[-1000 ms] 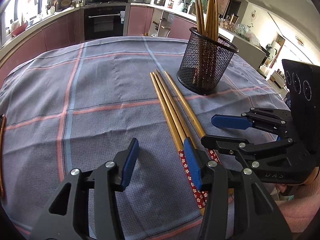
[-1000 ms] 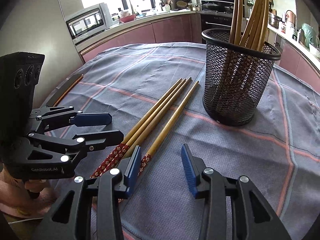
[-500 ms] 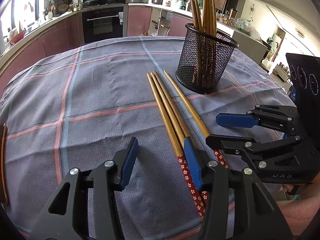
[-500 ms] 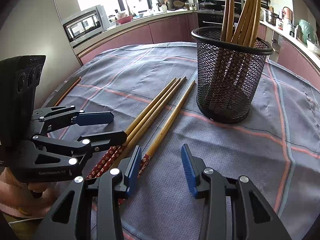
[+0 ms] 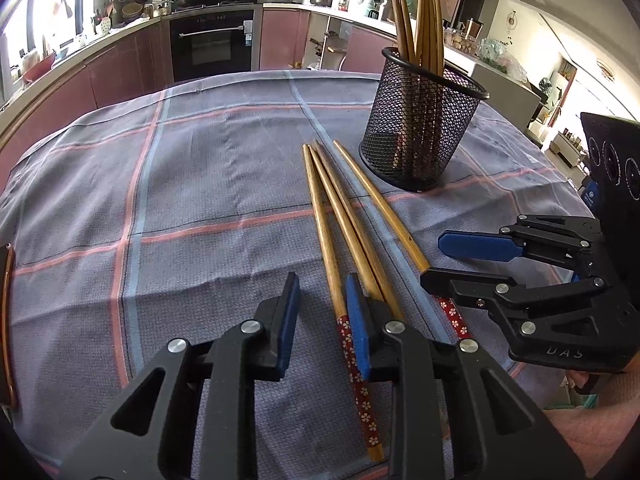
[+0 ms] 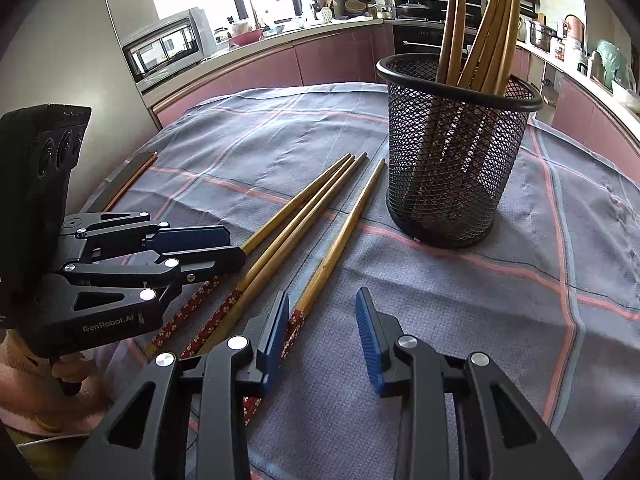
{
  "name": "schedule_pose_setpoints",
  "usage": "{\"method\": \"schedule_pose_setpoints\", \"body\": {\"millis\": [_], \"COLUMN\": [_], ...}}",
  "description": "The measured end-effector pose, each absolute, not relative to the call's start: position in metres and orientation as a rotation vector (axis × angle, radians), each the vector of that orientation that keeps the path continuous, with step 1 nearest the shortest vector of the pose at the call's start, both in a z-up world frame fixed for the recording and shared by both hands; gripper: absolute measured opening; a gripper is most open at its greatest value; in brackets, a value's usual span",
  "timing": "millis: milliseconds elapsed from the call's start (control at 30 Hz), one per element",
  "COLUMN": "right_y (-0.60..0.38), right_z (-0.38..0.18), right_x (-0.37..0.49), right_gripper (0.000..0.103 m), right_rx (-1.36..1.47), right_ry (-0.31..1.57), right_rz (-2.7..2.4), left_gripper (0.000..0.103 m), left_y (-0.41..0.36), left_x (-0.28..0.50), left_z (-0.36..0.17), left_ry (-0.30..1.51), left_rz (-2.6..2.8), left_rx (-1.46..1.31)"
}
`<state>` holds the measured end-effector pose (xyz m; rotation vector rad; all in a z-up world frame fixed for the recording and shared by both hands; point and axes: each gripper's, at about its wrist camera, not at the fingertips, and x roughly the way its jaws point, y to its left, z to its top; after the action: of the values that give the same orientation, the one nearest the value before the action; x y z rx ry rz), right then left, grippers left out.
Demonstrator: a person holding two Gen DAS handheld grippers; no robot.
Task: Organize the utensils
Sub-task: 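Close the left tool on a red-tipped chopstick while the right tool grasps another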
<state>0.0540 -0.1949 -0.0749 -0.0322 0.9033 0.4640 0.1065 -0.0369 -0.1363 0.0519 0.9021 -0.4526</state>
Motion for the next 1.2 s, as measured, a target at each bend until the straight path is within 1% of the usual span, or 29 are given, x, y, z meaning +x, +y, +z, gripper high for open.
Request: {"method": "schedule_pose_setpoints", "body": {"millis": [367, 433, 567, 633, 700, 967, 1200], "right_y": [-0.183, -0.183, -0.191, -0.197, -0.2, -0.212, -0.218], "right_z": [-0.076, -0.077, -0.079, -0.079, -0.08, -0.076, -0.072], "right_x": [0.076, 0.078, 0.081, 0.082, 0.081, 0.074, 0.068], "right_gripper": [0.031, 0.028, 0.012, 0.011, 0.009, 0.006, 0.006], "right_rx": [-0.018, -0.013, 0.054, 0.092, 0.113, 0.161, 0.154], "right_ry": [0.89, 0.886, 0.895, 0.901, 0.902, 0.885, 0.874], "right_rz": [0.444, 0.439, 0.448, 0.456, 0.457, 0.474, 0.478], "left_gripper": [0.024, 0.023, 0.013, 0.009, 0.008, 0.008, 0.008], "left_y": [-0.047, -0.049, -0.049, -0.047, -0.045, -0.038, -0.039], "left_x": [0.12, 0.123, 0.125, 0.126, 0.126, 0.118, 0.112], "left_z": [-0.136, -0.136, -0.137, -0.136, -0.137, -0.129, -0.132], "left_ry": [0.899, 0.899, 0.904, 0.913, 0.914, 0.897, 0.911], "left_rz": [-0.438, -0.434, -0.423, -0.421, -0.416, -0.431, -0.448], "left_rx": [0.069, 0.066, 0.048, 0.025, 0.009, -0.018, -0.023]}}
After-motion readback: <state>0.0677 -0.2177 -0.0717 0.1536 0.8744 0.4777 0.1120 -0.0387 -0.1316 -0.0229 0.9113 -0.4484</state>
